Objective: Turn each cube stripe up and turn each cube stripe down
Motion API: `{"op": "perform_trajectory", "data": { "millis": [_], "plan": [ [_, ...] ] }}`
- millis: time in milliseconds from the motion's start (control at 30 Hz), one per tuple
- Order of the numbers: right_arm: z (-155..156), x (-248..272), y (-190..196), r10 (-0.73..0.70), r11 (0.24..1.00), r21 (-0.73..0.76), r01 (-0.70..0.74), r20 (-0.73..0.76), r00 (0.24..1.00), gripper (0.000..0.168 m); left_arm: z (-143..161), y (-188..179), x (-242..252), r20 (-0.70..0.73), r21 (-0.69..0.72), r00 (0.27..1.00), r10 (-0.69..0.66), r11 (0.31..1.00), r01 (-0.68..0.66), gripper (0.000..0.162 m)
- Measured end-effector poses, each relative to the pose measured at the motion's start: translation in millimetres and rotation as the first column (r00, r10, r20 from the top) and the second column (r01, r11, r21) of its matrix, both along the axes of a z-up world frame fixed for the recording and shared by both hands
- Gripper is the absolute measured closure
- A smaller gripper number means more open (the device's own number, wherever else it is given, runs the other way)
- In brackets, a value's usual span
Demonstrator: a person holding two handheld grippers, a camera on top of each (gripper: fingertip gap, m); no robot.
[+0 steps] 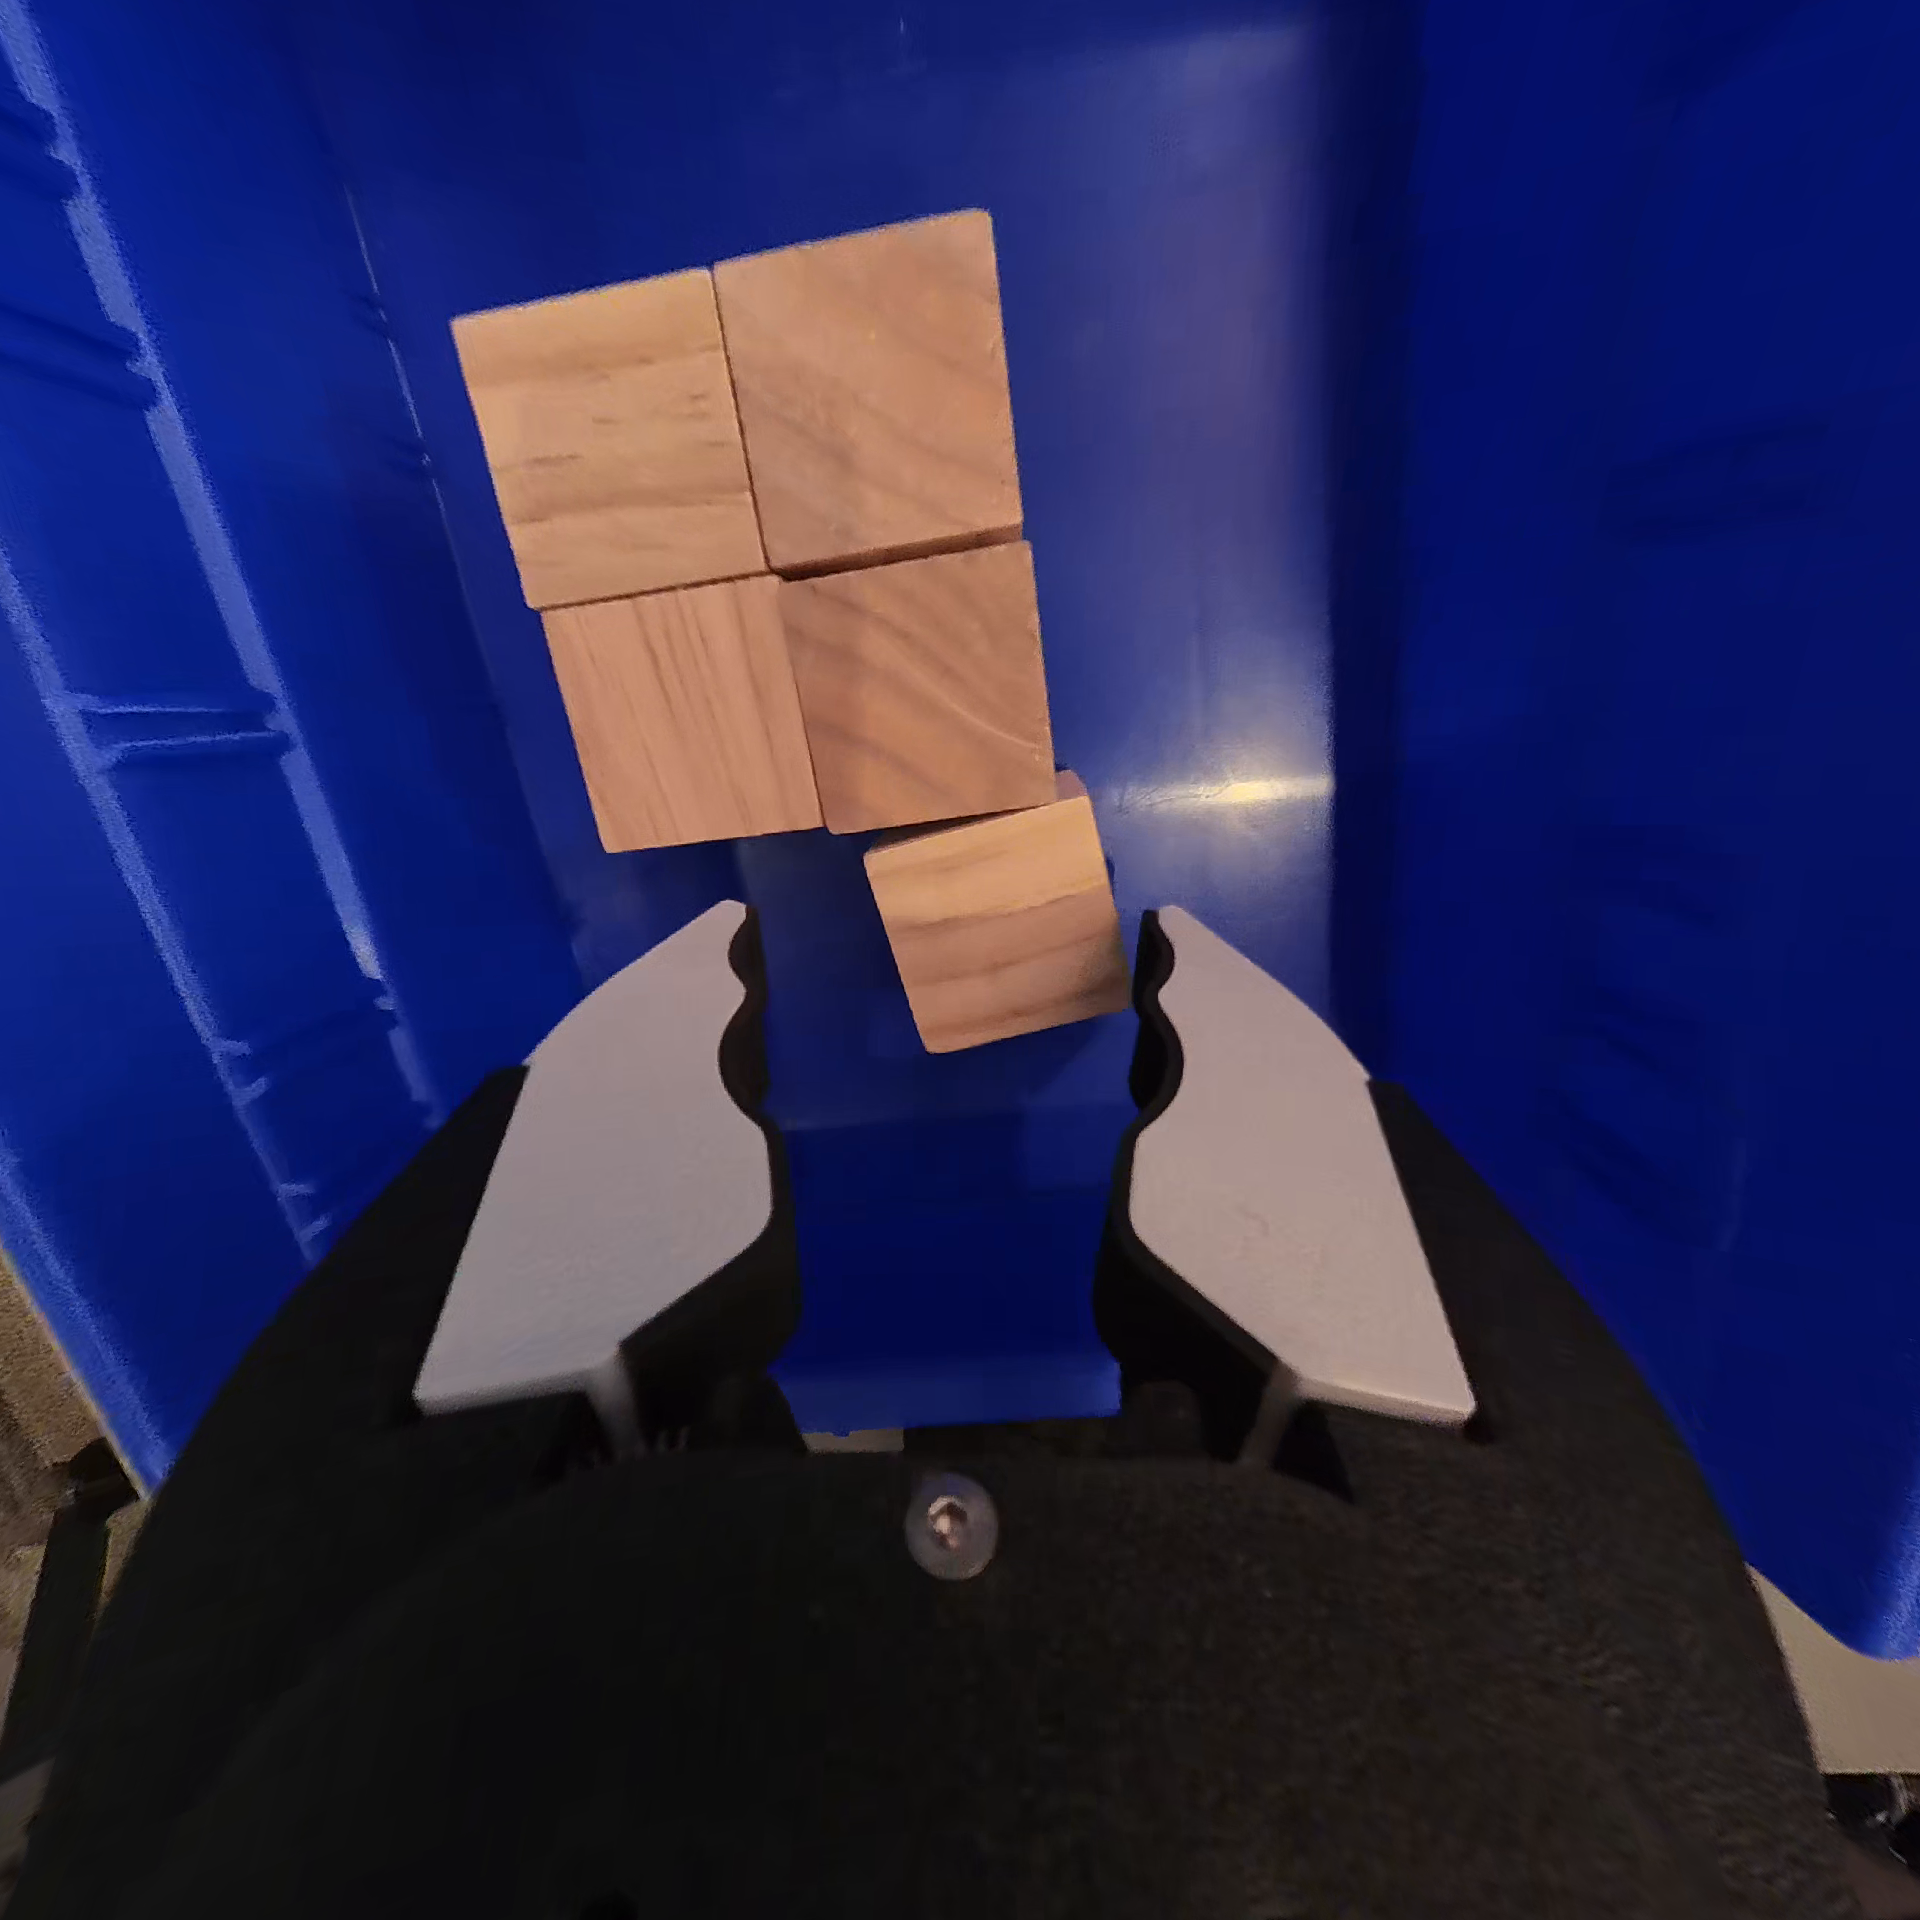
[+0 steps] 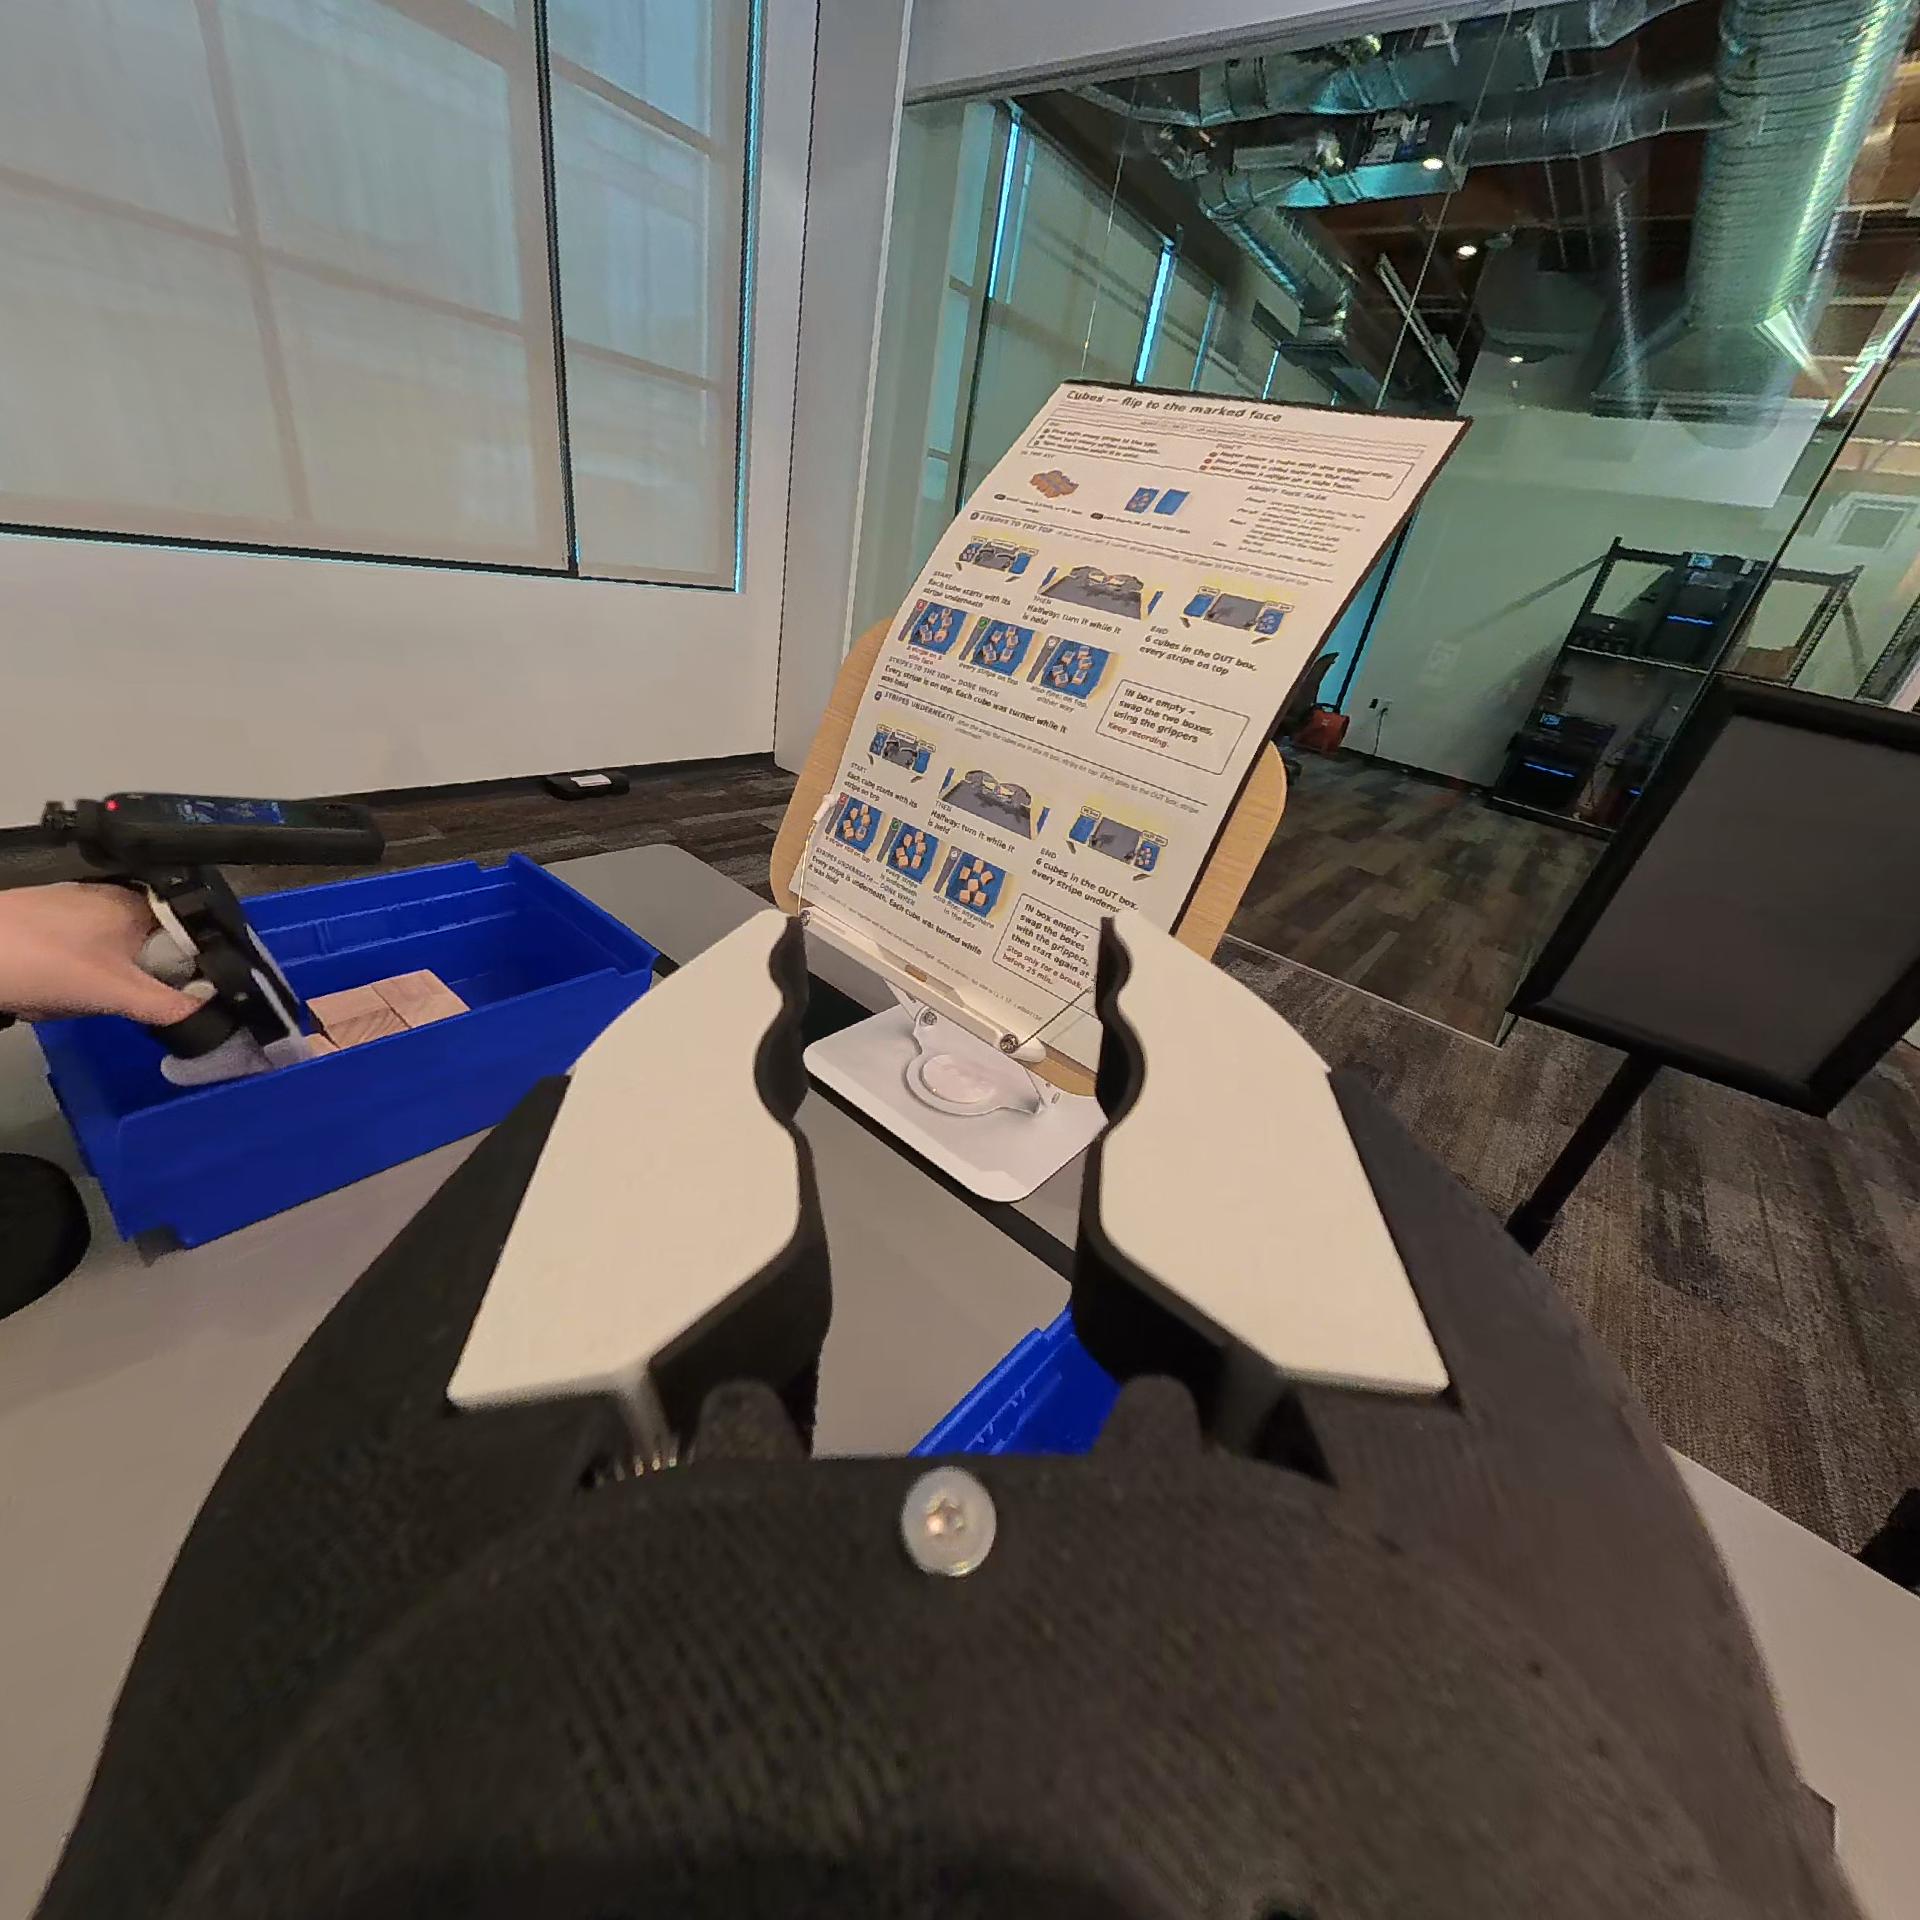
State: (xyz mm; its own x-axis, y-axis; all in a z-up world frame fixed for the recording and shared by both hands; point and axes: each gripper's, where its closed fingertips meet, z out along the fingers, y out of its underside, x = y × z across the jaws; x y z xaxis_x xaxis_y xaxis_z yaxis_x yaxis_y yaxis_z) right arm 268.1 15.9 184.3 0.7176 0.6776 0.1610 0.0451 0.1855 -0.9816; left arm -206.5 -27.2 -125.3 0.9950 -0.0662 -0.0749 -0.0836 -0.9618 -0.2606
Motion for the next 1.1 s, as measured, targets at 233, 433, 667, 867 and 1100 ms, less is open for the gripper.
{"op": "perform_trajectory", "data": {
  "millis": [233, 433, 667, 867, 1100],
  "plan": [
    [-2, -1, 3, -0.006, 1.000, -0.005, 0.006, -0.004, 1.000, 0.116, -8, -1, 5, 0.030, -0.063, 0.999, -0.027, 0.998, 0.029, 0.114],
    [-7, -6, 7, -0.005, 1.000, -0.015, 0.006, 0.022, 1.000, 0.116, -7, -4, 4, 0.007, -0.097, 0.997, -0.079, 0.992, 0.079, 0.115],
    [-22, -24, 17, 0.044, 0.997, -0.057, -0.042, 0.038, 0.998, 0.117, 38, -3, 12, 0.077, 0.021, 0.988, -0.135, 0.991, 0.134, 0.115],
    [-28, -72, 7, 0.208, 0.977, 0.041, -0.210, 0.058, 0.977, 0.115, 149, 1, 78, 0.291, 0.340, 0.889, -0.352, 0.907, 0.248, 0.116],
    [-44, -155, -56, 0.400, 0.848, 0.270, -0.455, 0.236, 0.886, 0.105, 257, -26, 225, 0.558, 0.685, 0.345, -0.755, 0.653, 0.323, 0.116]
  ]
}}
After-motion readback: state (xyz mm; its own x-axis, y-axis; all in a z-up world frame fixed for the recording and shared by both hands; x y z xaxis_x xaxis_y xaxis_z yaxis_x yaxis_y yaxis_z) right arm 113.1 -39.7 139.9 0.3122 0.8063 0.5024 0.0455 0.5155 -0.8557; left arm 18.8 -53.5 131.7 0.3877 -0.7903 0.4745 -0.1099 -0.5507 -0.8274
